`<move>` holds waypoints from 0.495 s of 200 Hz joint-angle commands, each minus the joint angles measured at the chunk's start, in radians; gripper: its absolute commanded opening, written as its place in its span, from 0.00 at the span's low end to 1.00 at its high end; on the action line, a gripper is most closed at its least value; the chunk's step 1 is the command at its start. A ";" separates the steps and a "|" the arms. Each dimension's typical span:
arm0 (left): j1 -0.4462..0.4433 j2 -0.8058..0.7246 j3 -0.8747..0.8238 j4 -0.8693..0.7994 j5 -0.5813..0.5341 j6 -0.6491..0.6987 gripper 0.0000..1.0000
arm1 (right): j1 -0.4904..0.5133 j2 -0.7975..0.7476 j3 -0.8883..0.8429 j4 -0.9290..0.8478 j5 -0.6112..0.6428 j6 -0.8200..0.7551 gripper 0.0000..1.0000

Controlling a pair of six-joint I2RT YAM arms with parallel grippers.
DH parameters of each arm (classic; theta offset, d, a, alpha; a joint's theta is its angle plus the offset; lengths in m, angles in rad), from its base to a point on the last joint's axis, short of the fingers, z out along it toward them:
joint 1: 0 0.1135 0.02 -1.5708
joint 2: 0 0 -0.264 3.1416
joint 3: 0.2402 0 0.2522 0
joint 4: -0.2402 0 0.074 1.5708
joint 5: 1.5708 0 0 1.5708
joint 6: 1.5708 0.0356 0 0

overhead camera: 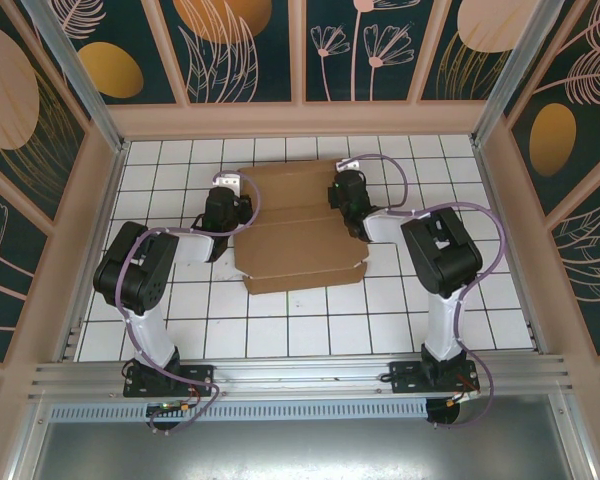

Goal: Fold the paper box

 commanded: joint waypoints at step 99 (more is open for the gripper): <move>-0.014 0.008 0.006 0.036 0.054 -0.002 0.00 | 0.020 0.093 0.118 -0.206 0.263 0.080 0.00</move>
